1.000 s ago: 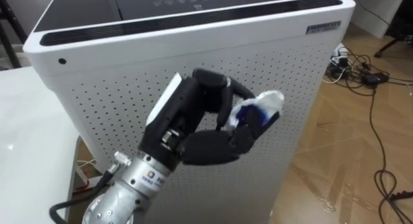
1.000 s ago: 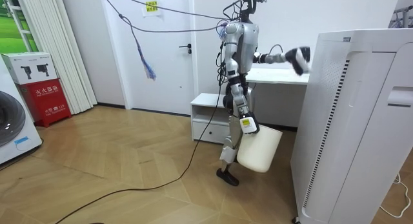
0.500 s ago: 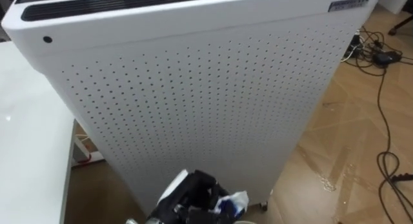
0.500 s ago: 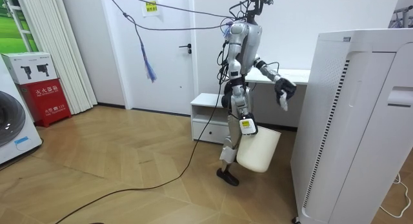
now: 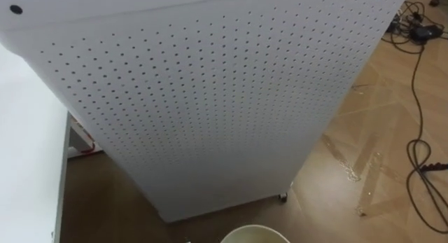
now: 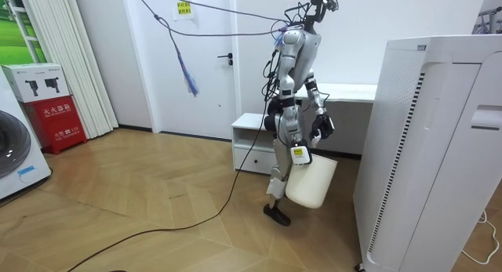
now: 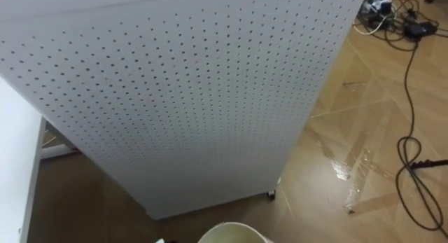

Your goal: Pick garbage

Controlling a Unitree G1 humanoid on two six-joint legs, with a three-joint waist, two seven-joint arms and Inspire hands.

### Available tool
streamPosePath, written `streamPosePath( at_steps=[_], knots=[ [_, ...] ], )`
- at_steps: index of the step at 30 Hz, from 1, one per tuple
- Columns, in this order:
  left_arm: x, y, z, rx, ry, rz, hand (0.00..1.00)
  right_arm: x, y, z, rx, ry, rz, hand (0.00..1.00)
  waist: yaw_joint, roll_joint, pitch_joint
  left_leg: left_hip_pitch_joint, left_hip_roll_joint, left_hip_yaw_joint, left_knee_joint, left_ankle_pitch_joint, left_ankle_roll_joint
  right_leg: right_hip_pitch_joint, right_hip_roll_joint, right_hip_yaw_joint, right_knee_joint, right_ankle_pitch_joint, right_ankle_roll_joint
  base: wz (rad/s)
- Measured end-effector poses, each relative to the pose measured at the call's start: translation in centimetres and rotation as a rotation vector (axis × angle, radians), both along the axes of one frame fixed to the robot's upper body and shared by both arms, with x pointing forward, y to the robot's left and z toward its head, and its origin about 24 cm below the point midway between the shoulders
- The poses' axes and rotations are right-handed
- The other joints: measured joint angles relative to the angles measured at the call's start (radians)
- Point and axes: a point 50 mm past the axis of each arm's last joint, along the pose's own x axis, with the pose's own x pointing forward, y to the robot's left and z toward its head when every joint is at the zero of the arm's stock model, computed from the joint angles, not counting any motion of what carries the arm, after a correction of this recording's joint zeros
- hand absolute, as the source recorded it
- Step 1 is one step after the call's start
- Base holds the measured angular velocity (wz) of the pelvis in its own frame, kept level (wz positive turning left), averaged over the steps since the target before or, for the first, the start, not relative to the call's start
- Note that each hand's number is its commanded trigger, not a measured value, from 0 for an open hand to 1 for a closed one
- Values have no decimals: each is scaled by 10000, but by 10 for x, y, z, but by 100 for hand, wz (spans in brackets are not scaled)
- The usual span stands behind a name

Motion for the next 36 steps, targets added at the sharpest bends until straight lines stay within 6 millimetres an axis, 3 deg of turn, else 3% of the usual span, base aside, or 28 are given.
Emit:
streamPosePath(
  at_steps=[4,5,6,7,8,17,36],
  knots=[
    [-3,-7,-6,165,209,-232,100,1,6,0,32,-80,289,100,-2,9,23,-272,-24,-23,118,21,27,-234,-32,-2,76,4,-6,1],
    [-4,-9,-7,171,220,-300,94,1,7,0,43,-79,308,100,3,6,24,-290,-27,-21,118,21,28,-259,-33,3,80,4,-6,0],
    [-5,-10,-8,288,248,-442,74,1,8,-1,43,-53,346,100,8,7,25,-317,-33,-19,121,23,30,-300,-41,10,96,4,-6,0],
    [-5,-11,-10,300,354,-454,42,0,9,-2,67,-25,354,100,7,6,25,-339,-36,-14,120,23,30,-339,-44,18,108,4,-6,0],
    [-5,-12,-11,296,391,-457,0,0,9,-2,83,-18,357,100,2,5,26,-359,-35,-13,120,23,30,-361,-44,20,112,4,-6,0],
    [-1,-20,-10,407,249,-738,0,4,15,-1,114,-129,525,100,-18,0,33,-716,-42,6,160,23,31,-753,-51,51,225,3,-9,0],
    [-8,-18,-12,844,-104,-798,0,-8,17,-6,463,229,884,100,-39,-41,14,-644,-48,129,181,23,31,-763,-37,189,265,3,-8,-1]
  ],
)
